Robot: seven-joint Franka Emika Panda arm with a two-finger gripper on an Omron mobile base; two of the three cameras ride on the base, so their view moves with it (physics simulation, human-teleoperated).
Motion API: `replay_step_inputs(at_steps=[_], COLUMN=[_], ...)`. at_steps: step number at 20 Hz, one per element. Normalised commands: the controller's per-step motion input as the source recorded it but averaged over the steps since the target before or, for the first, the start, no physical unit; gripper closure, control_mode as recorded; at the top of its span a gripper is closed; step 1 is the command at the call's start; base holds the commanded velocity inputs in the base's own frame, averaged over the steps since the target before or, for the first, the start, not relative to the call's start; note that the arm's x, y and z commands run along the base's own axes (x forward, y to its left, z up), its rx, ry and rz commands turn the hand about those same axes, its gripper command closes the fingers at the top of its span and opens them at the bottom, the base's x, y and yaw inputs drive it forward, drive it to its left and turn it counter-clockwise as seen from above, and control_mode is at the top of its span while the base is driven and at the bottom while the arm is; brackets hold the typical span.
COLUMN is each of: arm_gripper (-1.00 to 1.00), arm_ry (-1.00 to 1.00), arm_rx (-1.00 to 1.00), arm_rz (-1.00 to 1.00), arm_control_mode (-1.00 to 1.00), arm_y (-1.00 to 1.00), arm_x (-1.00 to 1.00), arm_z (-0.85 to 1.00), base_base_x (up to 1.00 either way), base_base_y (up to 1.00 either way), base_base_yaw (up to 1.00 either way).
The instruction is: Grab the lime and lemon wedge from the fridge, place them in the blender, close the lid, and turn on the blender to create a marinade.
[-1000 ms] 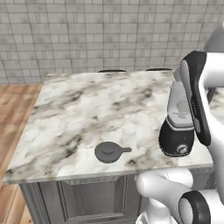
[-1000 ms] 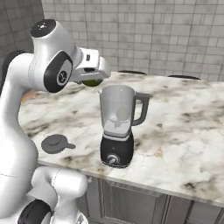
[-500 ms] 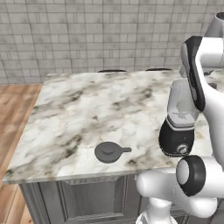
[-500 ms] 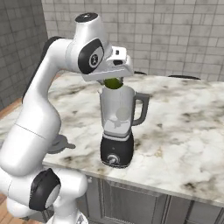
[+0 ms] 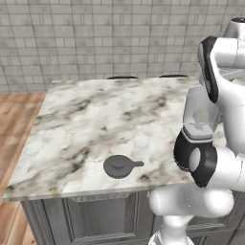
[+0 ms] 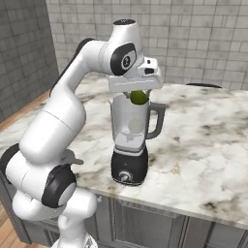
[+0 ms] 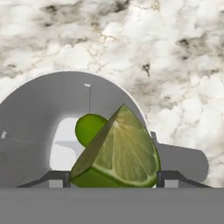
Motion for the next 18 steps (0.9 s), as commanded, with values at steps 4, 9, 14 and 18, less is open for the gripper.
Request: replay_step_inputs(at_steps=[4, 9, 14, 18], arm_gripper=[1.00, 1.00, 1.00, 1.00], arm_ry=[-0.08, -0.05, 0.00, 0.00], arm_rx=[0.00, 0.00, -0.01, -0.01], arm_rz=[0.00, 0.00, 0.00, 0.00], arm_control_mode=[-1.00, -1.00, -1.00, -1.00], arm_y=[0.06, 0.09, 0.02, 0.04], arm_x=[0.28, 0.29, 0.16, 0.07], arm_z=[-0.41, -0.47, -0.50, -0.41], base_base_x=[0.00, 0.00, 0.00, 0.00], base_base_y=[0.00, 0.00, 0.00, 0.00], base_base_yaw=[0.00, 0.00, 0.00, 0.00])
